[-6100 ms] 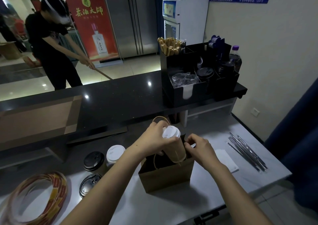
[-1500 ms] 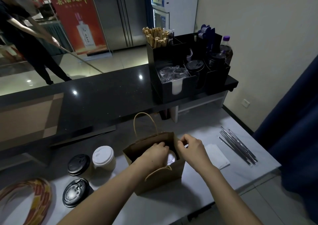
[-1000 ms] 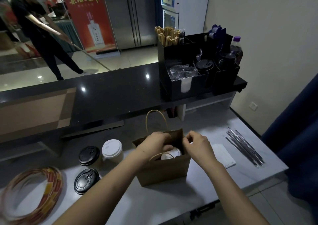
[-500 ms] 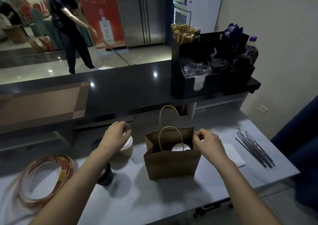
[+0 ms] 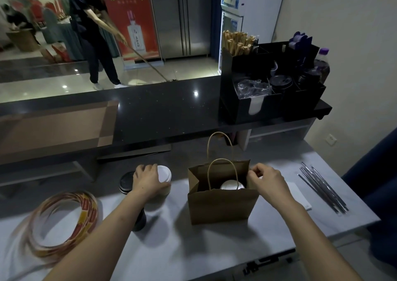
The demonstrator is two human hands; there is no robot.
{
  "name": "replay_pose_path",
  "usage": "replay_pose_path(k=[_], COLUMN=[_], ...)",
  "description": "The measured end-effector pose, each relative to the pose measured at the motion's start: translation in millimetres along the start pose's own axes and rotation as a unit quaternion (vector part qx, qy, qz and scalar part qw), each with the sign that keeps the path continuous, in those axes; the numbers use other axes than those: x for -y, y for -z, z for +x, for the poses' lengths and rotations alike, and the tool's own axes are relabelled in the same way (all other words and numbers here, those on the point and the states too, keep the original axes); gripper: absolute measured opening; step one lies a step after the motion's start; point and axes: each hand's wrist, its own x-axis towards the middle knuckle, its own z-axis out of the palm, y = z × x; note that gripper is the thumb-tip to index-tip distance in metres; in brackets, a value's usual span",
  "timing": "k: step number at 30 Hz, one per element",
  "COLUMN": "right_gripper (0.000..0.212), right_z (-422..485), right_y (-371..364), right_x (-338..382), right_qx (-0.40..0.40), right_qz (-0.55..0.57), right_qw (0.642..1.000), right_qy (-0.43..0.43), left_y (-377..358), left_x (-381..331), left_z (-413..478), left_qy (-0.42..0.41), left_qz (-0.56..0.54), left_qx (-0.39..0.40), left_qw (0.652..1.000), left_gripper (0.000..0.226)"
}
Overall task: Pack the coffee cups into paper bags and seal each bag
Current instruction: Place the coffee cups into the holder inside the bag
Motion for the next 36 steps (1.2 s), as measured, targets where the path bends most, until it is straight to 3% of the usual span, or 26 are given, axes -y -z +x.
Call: replay_pose_path(k=[10, 18, 28, 36], right_gripper=[0.012, 0.014, 0.014, 0.013], right_z=[1, 3, 5, 5], right_y=[-2, -2, -3, -4], right_x=[-7, -8, -11, -14], right_qx=[0.000, 0.011, 0.025, 0.024], right_qz=[0.004, 0.026, 0.039, 0.032], right_qw=[1.000, 1.000, 0.999, 0.999], right_qy=[0.004, 0.005, 0.007, 0.012], left_y=[-6, 20, 117, 125], left_x=[-1, -26, -60, -96], left_z=[0, -14, -69, -94], left_qy=[-0.008, -0.007, -0.101, -0.166], left_qz=[-0.014, -0.152, -0.272, -0.278], left_qx=[-0.020, -0.057, -0.220, -0.217], left_qw=[1.000, 0.987, 0.931, 0.921], left_gripper=[0.080, 0.087, 0.078, 0.076])
